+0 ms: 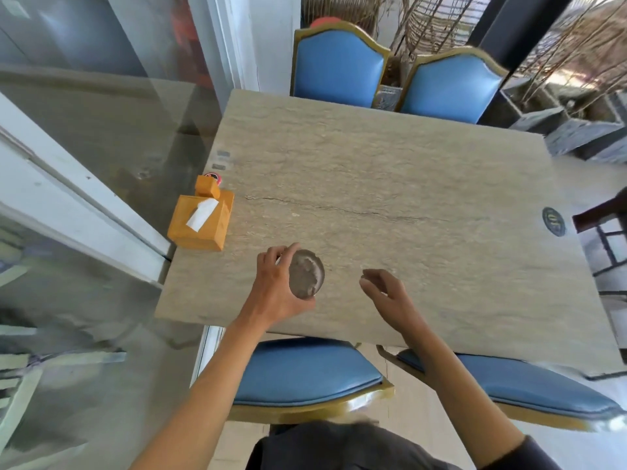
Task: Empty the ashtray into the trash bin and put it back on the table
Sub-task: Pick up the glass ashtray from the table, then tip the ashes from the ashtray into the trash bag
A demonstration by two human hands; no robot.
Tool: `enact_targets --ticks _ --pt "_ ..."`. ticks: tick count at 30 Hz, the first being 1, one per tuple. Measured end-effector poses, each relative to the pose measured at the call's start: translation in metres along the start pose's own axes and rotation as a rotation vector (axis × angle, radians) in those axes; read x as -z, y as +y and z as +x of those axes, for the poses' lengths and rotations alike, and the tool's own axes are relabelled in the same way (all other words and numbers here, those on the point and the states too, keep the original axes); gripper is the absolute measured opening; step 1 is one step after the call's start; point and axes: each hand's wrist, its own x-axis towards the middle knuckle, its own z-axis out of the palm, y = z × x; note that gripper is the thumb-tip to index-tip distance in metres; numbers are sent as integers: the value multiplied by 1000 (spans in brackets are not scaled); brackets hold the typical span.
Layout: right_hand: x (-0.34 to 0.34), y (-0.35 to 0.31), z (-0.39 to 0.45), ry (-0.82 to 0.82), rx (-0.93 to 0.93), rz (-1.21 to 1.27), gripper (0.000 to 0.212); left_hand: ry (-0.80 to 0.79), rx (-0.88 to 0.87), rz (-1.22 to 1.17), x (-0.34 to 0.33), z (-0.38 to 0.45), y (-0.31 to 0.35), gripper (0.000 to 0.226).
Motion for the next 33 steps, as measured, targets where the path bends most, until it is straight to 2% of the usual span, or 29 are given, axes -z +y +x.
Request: enact_targets --ticks 5,11,15,19,27,33 --pt "55 18 -44 87 79 119 31 40 -129 -127 -8 -25 75 118" --pt "136 61 -108 217 77 344 27 36 -240 -258 -60 -50 165 119" --pt "190 99 -152 288 57 460 29 -36 -307 -295 -107 -68 227 116" --pt "239 138 -196 249 13 571 32 -123 -383 -313 -162 -85 285 115" --pt "295 203 -253 331 9 750 39 -289 -560 -288 -251 -102 380 120" --pt "337 239 -266 430 15 840 39 -411 -647 -286 -297 -96 435 119"
